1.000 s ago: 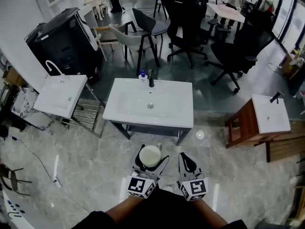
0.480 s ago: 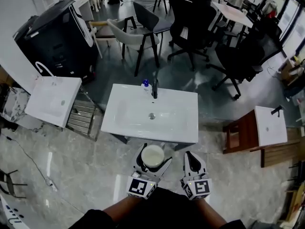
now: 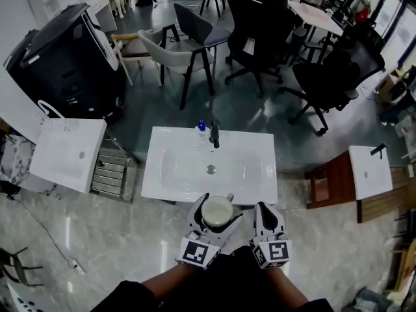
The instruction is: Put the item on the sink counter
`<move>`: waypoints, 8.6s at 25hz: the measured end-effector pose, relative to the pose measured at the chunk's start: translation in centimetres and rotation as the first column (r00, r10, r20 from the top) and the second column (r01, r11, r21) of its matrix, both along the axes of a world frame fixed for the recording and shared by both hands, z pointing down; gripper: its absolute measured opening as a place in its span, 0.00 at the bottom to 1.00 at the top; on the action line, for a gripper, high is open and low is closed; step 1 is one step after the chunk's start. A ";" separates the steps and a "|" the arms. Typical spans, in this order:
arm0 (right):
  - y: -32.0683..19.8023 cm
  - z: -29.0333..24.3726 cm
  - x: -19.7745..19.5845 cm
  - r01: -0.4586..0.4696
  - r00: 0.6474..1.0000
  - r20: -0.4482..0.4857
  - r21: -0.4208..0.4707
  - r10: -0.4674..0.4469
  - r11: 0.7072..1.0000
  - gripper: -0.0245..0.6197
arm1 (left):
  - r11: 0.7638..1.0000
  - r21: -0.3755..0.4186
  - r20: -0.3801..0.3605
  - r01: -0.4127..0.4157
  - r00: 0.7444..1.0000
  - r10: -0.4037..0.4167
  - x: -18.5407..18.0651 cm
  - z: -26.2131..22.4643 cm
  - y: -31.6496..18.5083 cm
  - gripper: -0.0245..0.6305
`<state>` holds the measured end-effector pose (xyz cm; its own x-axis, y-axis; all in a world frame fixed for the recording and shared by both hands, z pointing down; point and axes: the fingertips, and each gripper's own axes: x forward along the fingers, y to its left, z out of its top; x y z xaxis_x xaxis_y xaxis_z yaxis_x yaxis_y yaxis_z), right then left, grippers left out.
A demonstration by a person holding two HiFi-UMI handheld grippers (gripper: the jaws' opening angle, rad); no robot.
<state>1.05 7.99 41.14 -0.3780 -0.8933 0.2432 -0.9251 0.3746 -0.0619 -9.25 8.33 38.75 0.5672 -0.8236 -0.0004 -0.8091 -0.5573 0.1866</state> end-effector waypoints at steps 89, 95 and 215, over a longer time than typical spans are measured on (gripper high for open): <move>-34.1 19.0 11.6 0.088 0.994 -0.048 -0.234 -0.102 0.968 0.09 | 0.991 -0.098 0.322 0.089 0.945 -0.053 12.6 34.0 -41.1 0.72; -33.6 19.0 10.8 0.102 0.993 -0.024 -0.241 -0.111 0.965 0.09 | 0.981 -0.164 0.354 0.100 0.935 -0.036 12.4 35.3 -41.3 0.72; 23.9 -0.4 11.1 0.232 0.973 0.003 0.035 -0.232 0.972 0.09 | 0.966 -0.050 0.139 0.253 0.960 -0.245 14.4 0.7 25.2 0.06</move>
